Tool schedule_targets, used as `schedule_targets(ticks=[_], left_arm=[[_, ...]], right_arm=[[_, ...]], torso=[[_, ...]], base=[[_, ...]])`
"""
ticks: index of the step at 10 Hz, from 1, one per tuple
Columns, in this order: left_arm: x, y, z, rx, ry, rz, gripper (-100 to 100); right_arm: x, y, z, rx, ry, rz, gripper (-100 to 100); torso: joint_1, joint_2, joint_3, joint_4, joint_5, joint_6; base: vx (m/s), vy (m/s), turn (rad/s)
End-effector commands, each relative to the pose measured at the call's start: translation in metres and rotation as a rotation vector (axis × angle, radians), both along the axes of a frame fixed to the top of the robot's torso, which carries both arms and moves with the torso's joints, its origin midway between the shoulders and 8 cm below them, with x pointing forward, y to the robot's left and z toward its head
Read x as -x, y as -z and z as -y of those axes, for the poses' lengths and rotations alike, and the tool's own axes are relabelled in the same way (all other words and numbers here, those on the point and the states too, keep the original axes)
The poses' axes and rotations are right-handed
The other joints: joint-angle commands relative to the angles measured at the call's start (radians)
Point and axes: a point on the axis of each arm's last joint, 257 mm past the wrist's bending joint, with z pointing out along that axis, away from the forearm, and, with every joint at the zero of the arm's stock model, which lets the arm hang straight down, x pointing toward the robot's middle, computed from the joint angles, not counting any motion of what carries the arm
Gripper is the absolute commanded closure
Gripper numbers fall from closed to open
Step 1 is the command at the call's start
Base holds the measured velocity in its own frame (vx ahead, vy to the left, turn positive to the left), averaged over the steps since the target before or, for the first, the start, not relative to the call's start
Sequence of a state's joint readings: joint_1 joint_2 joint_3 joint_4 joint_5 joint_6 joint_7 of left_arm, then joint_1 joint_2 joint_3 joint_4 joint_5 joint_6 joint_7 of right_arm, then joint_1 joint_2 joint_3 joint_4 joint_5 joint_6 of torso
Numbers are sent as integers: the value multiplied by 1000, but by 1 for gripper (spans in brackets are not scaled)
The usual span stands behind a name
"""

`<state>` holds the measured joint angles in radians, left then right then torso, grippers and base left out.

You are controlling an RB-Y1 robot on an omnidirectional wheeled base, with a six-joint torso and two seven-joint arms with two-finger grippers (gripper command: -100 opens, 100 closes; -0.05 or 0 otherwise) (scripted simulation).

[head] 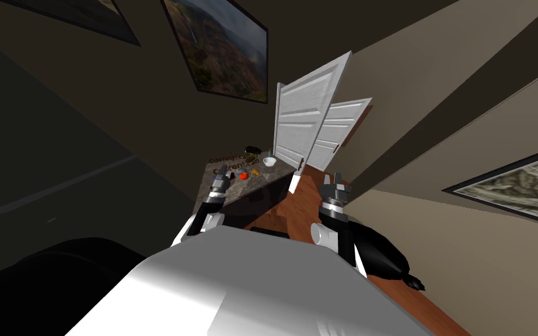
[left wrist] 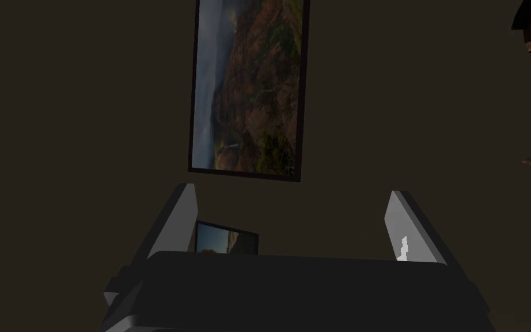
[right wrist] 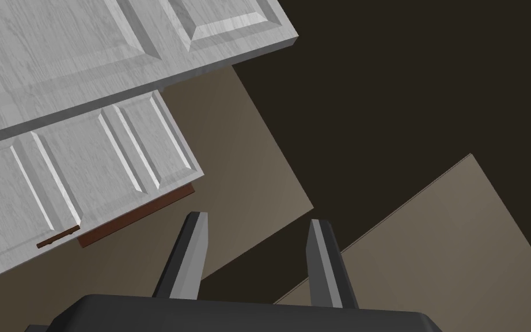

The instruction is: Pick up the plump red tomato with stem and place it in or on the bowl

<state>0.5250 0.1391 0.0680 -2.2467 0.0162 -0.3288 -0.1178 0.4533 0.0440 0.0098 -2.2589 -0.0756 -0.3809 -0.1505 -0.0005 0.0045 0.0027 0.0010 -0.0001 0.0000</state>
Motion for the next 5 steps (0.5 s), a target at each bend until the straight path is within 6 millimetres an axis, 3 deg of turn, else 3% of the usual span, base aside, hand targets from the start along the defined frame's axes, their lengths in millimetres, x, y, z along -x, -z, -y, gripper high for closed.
schedule_targets(ticks=[1,5], left_arm=[[-6,15,-10,7,-18,-53,-100],[-15,42,-30,25,-58,-154,-100]], right_arm=[[0,0,0,0,0,0,0],[0,0,0,0,0,0,0]], torso=[[0,0,0,0,0,0],[0,-3,-2,-1,0,0]], base=[[-62,-19,-25],[-35,-13,-20]])
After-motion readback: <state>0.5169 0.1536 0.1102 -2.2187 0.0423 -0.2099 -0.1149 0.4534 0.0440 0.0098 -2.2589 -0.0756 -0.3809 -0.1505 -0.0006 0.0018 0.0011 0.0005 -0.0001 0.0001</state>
